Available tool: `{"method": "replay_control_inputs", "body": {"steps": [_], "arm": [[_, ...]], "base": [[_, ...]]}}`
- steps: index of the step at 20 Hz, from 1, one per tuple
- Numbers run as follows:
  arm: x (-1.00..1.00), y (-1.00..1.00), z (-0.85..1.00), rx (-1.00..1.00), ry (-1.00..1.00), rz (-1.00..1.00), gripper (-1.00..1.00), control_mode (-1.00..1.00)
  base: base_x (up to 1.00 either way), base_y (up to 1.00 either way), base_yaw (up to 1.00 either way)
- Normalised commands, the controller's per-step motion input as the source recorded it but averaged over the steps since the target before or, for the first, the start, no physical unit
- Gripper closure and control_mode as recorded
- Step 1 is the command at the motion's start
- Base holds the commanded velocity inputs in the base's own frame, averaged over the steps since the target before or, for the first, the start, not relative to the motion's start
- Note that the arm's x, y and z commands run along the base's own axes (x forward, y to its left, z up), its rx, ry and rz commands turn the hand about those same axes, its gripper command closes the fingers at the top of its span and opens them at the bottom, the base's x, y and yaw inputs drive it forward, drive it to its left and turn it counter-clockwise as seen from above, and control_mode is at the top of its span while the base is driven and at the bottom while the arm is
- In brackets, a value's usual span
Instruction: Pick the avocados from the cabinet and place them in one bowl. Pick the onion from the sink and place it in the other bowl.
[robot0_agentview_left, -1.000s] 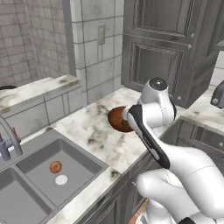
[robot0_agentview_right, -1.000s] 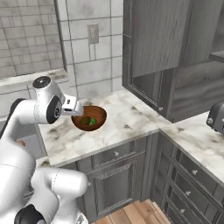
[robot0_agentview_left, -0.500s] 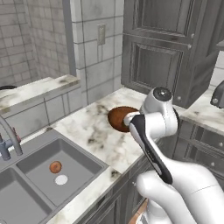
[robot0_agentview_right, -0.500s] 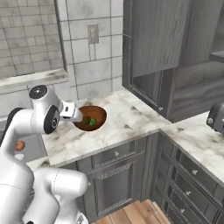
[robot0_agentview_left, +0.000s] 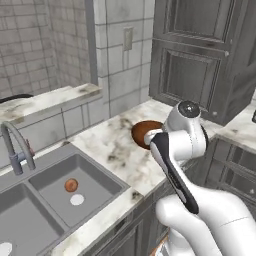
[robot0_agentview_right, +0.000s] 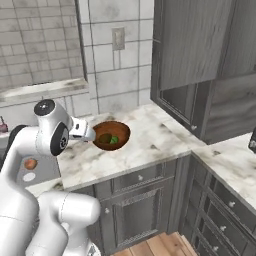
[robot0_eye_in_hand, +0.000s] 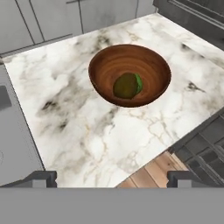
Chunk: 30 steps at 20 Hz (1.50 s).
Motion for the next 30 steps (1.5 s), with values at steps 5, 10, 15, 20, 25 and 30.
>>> {"method": "replay_control_inputs", "body": {"steps": [5,10,15,20,25,30], "arm": [[0.00,0.00,0.00,0.00,0.00,0.00,-1.00,1.00],[0.00,0.00,0.00,0.00,0.00,0.00,-1.00,1.00],[0.00,0.00,0.00,0.00,0.00,0.00,-1.00,1.00],[0.00,0.00,0.00,0.00,0.00,0.00,-1.00,1.00],[0.00,0.00,0.00,0.00,0.00,0.00,-1.00,1.00],[0.38,-0.17,-0.08,0.04,0.01,0.12,-1.00,-1.00]], "base": [[-0.01,0.41,0.45],[-0.05,0.37,0.48],[-0.03,0.32,0.49],[0.00,0.22,0.47],[0.05,-0.02,0.10],[0.00,0.00,0.00]]}}
